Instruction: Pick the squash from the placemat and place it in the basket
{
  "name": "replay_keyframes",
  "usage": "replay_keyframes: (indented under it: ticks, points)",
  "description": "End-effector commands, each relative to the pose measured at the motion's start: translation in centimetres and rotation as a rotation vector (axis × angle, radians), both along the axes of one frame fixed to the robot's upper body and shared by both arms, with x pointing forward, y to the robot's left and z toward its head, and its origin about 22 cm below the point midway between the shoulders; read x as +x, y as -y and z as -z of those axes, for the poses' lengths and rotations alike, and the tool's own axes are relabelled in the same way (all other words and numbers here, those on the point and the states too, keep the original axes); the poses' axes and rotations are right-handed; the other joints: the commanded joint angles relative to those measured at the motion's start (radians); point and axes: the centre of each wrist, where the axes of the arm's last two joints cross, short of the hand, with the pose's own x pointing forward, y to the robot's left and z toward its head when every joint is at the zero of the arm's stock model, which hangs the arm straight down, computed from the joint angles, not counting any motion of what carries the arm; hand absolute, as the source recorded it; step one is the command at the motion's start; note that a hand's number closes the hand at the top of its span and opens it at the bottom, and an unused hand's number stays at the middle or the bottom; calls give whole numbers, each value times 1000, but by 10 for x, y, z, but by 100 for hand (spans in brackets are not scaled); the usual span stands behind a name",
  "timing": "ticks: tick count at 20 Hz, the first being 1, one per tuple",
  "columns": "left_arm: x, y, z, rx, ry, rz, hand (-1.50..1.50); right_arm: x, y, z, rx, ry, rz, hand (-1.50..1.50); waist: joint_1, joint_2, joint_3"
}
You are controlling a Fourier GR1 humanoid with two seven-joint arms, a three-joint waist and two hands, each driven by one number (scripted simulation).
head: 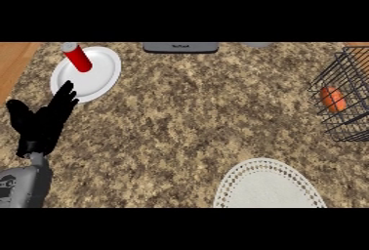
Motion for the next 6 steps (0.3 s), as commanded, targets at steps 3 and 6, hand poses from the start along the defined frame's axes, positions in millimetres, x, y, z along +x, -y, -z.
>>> replay_keyframes:
  ticks: [3, 6]
  points:
    - [2, 17, 2, -6, 7, 7, 0, -56, 36, -5, -9, -76, -79, -150, 1, 6, 4]
    - [4, 0, -7, -2, 22, 6, 0, -74, 43, -8, -49, -107, -117, -150, 2, 8, 6]
